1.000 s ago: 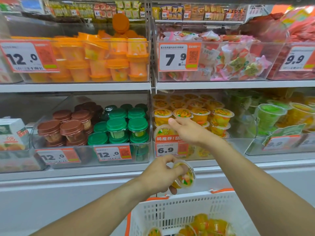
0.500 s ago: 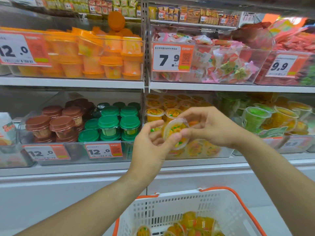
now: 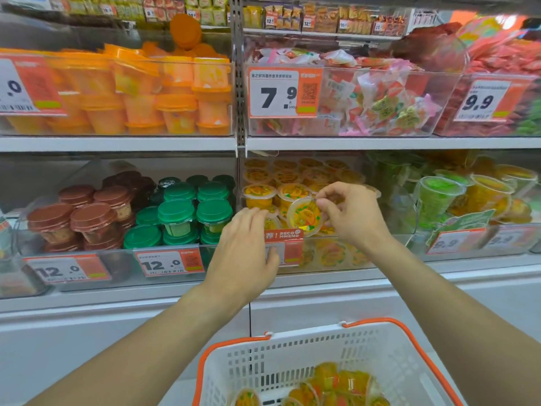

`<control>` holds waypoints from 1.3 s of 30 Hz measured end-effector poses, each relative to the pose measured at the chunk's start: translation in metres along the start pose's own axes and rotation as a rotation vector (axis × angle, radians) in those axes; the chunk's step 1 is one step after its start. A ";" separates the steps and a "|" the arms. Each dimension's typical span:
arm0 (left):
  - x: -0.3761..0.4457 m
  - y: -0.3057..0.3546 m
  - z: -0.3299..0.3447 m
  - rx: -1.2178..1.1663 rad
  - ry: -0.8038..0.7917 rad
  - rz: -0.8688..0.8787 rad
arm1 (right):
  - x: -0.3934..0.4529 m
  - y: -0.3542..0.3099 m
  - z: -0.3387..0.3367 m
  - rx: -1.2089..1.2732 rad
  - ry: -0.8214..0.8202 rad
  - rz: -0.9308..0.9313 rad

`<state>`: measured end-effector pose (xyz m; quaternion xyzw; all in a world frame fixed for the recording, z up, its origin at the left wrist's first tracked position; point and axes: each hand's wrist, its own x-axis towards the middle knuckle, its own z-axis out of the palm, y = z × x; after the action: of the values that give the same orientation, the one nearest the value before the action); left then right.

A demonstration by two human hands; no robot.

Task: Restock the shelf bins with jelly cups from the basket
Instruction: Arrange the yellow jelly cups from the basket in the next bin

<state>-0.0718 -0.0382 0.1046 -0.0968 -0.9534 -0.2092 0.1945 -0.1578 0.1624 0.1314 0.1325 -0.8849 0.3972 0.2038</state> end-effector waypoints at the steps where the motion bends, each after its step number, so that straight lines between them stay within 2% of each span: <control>1: 0.000 0.001 0.001 0.035 -0.019 0.007 | -0.001 0.000 0.003 -0.026 -0.012 -0.012; 4: -0.001 0.003 0.004 0.078 -0.025 0.021 | -0.004 -0.003 0.007 -0.050 -0.008 -0.010; 8: -0.002 0.004 0.006 0.078 -0.011 0.024 | -0.005 -0.002 0.009 -0.054 0.083 -0.012; 15: -0.002 0.004 0.008 0.166 -0.053 -0.022 | -0.010 -0.003 0.019 -0.163 0.104 -0.038; 19: -0.001 0.002 0.009 0.175 -0.055 -0.032 | -0.008 -0.005 0.020 -0.195 -0.023 -0.088; 23: -0.003 0.003 0.011 0.182 -0.061 -0.032 | -0.010 -0.004 0.015 -0.161 -0.231 -0.007; 27: -0.003 0.002 0.012 0.141 -0.021 -0.016 | -0.008 0.000 0.007 -0.086 -0.274 0.041; 29: -0.005 0.001 0.012 0.100 0.083 0.033 | -0.010 0.001 0.004 -0.093 -0.167 -0.005; 32: -0.009 0.007 0.012 0.007 0.299 0.170 | -0.023 0.003 -0.005 -0.047 0.199 -0.170; 33: -0.012 0.010 0.015 -0.019 0.304 0.235 | -0.031 0.003 -0.006 0.005 0.275 -0.217; 34: -0.016 0.014 0.020 -0.040 0.246 0.287 | -0.043 0.005 -0.003 0.039 0.299 -0.254; 36: -0.029 0.017 0.043 -0.069 -0.068 0.267 | -0.078 0.014 0.012 -0.005 0.211 -0.324; 37: -0.037 0.019 0.059 -0.063 -0.277 0.186 | -0.099 0.024 0.024 -0.056 0.111 -0.325; 39: -0.063 0.015 0.099 -0.005 -0.643 0.016 | -0.150 0.056 0.050 -0.167 -0.151 -0.197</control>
<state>-0.0439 0.0124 0.0013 -0.1659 -0.9647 -0.1689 -0.1152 -0.0606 0.1718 -0.0054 0.2309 -0.9104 0.2892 0.1847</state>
